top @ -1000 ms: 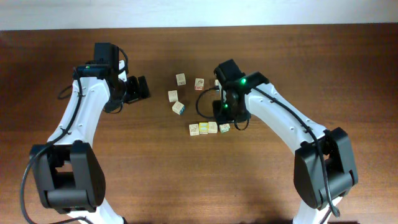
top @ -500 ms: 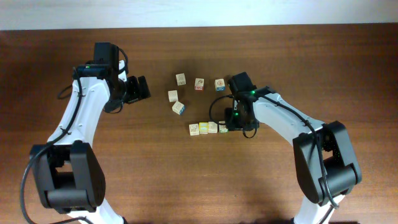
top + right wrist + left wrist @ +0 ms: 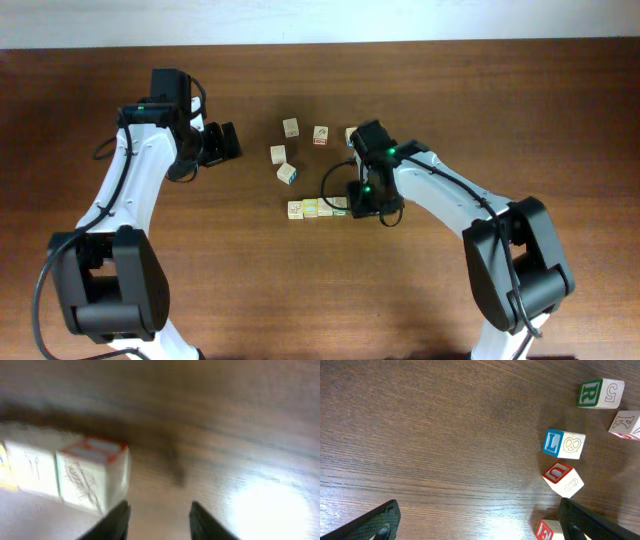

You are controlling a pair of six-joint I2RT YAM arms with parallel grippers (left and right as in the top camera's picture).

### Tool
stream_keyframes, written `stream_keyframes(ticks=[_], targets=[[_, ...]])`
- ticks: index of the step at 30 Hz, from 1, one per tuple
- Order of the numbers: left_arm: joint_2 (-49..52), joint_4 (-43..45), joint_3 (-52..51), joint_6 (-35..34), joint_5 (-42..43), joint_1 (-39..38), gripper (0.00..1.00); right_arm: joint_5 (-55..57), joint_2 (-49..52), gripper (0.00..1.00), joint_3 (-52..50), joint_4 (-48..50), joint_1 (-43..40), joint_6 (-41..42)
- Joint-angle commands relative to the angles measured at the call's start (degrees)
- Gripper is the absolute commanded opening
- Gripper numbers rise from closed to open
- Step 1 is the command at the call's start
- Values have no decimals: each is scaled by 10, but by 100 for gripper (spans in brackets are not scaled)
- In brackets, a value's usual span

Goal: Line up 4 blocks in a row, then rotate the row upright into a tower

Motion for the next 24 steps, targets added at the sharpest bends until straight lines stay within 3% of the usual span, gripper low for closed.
stream_keyframes(ticks=[1, 6, 9, 12, 24], targets=[[0, 1, 9, 3, -4, 2, 99, 45, -1, 43, 78, -52, 2, -9], [0, 1, 9, 2, -4, 2, 99, 31, 3, 45, 107, 58, 61, 27], [0, 1, 9, 3, -4, 2, 99, 97, 29, 45, 107, 104, 101, 89], [0, 1, 9, 3, -4, 2, 99, 146, 49, 44, 106, 110, 117, 128], [0, 1, 9, 3, -4, 2, 99, 146, 76, 44, 106, 89, 142, 128]])
